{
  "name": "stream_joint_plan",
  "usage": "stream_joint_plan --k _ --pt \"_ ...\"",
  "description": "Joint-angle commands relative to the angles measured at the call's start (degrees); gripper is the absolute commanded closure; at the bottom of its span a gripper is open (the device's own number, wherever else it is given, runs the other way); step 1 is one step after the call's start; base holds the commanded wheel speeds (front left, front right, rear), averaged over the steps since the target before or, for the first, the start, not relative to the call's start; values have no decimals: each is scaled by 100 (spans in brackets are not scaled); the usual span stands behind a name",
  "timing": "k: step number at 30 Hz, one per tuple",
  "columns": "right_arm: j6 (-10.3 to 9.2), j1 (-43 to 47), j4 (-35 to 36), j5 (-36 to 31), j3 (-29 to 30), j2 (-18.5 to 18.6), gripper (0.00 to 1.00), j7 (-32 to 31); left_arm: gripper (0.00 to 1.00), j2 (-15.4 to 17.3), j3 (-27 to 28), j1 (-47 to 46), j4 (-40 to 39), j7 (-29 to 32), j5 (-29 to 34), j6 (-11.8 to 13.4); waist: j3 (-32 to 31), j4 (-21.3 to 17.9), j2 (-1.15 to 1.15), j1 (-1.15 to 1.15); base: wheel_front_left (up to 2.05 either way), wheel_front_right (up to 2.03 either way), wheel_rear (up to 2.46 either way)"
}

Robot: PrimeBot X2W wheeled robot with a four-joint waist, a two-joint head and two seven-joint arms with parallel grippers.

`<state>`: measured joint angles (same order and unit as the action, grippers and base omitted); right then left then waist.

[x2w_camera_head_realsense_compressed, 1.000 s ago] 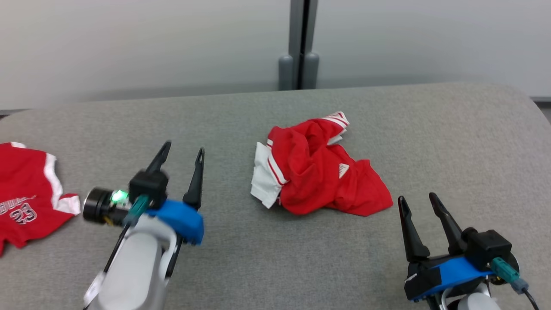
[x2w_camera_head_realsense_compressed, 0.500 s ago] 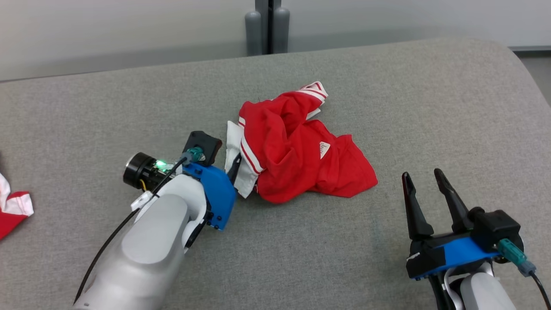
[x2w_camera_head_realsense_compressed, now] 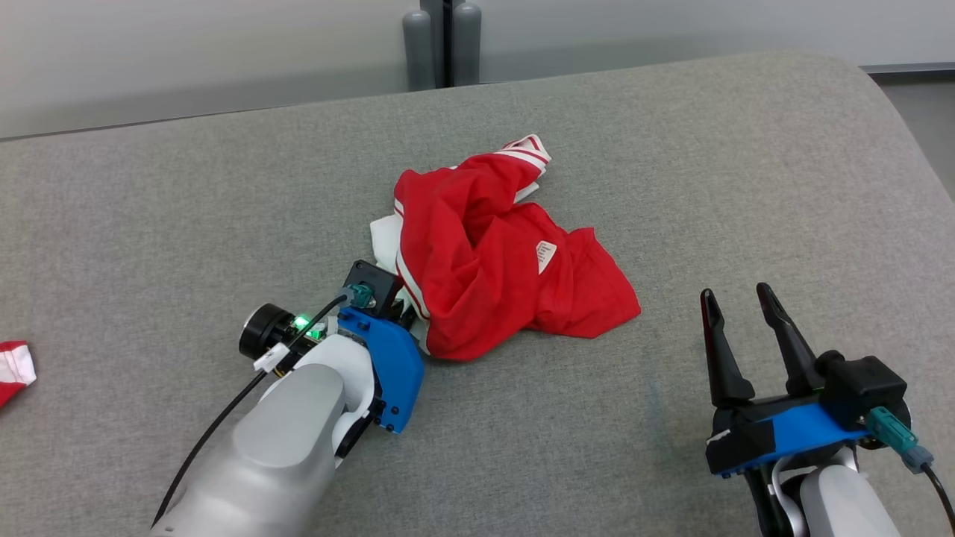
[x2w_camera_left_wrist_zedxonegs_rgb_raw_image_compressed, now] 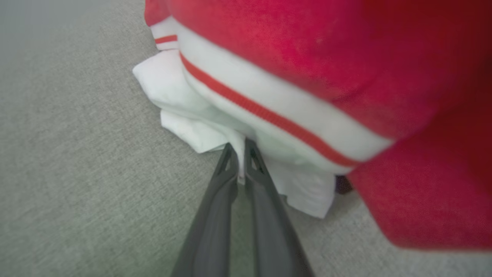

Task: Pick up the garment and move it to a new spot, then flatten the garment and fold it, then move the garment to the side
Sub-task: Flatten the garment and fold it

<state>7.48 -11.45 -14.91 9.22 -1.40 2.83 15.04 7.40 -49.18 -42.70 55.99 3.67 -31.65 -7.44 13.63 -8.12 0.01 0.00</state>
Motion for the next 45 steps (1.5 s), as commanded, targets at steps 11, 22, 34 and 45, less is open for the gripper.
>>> stream_joint_plan --k 11,22,34,45 --pt "3 215 19 -51 133 11 0 21 100 -87 110 -113 306 -1388 -301 110 -333 378 -1 0 0 0 0" --pt "3 509 -11 44 73 13 0 21 100 437 632 1038 -410 -1873 -589 663 -741 1030 -1 0 0 0 0" --pt "2 688 -60 41 121 13 0 21 100 1332 1652 3394 -2463 -1892 -1121 1888 -833 1436 -1 0 0 0 0" --pt "3 642 -166 48 -28 13 0 22 0 1545 1743 4229 -3899 -1818 -988 2423 -953 1499 -1 0 0 0 0"
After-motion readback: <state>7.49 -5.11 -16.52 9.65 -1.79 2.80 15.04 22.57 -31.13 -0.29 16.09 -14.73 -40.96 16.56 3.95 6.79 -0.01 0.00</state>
